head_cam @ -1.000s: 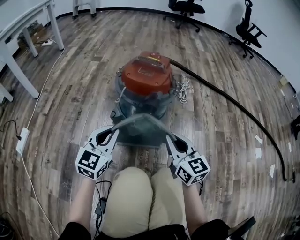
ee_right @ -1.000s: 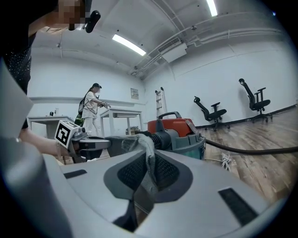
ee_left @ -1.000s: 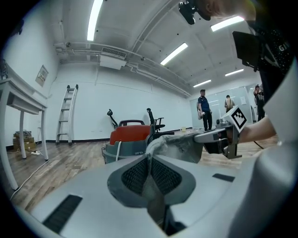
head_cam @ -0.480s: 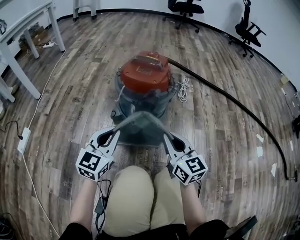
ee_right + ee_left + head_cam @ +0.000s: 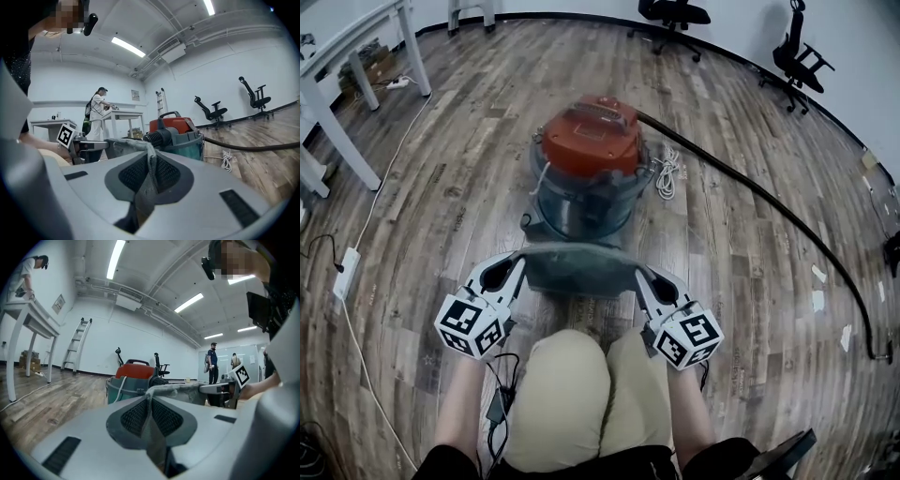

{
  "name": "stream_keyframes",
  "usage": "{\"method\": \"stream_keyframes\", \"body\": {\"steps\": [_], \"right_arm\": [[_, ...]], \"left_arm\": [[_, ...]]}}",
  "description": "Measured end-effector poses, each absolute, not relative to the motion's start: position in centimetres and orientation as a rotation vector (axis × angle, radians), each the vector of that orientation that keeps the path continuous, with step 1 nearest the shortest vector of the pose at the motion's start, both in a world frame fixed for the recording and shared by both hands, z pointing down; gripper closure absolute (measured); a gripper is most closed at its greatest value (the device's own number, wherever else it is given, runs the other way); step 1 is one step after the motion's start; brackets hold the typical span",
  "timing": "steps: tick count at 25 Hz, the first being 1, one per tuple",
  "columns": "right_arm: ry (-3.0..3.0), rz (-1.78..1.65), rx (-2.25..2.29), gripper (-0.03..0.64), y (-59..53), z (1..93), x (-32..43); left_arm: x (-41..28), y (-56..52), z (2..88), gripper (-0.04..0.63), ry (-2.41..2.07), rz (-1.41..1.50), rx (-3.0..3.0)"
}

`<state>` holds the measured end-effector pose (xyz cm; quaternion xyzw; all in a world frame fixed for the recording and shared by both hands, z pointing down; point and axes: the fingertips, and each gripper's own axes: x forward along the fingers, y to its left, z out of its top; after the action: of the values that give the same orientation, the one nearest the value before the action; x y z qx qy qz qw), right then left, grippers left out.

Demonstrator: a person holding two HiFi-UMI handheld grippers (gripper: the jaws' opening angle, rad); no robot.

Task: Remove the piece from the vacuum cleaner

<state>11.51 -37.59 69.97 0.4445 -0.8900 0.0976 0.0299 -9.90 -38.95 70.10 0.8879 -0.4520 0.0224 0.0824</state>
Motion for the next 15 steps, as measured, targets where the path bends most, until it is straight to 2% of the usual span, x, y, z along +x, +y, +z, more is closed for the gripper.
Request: {"method": "stream_keyframes", "body": {"steps": [4, 5, 7, 9, 15], "right_arm": [[-2.758, 0.392, 1.399, 0.583, -38.7, 70.1, 11.5], [-2.760, 0.411, 1.414, 0.574, -38.9, 70.0, 11.6], [-2.785, 0.435, 1.432, 0.508, -39.1, 69.7, 11.8], [-2.818, 0.442, 1.454, 0.500, -39.1, 69.2, 12.2], [-2.845, 0.404, 1.455, 0.500, -39.6, 68.4, 12.1]], "left_arm": [[-9.5, -39.5, 70.1, 0.565, -1.325, 0.027, 2.639], [-9.4, -39.6, 69.9, 0.550, -1.341, 0.008, 2.636], [-10.0, -39.7, 69.1, 0.495, -1.398, -0.050, 2.629], [-10.7, -39.8, 68.4, 0.456, -1.449, -0.103, 2.623], [-10.2, -39.6, 68.0, 0.457, -1.424, -0.135, 2.633]]}}
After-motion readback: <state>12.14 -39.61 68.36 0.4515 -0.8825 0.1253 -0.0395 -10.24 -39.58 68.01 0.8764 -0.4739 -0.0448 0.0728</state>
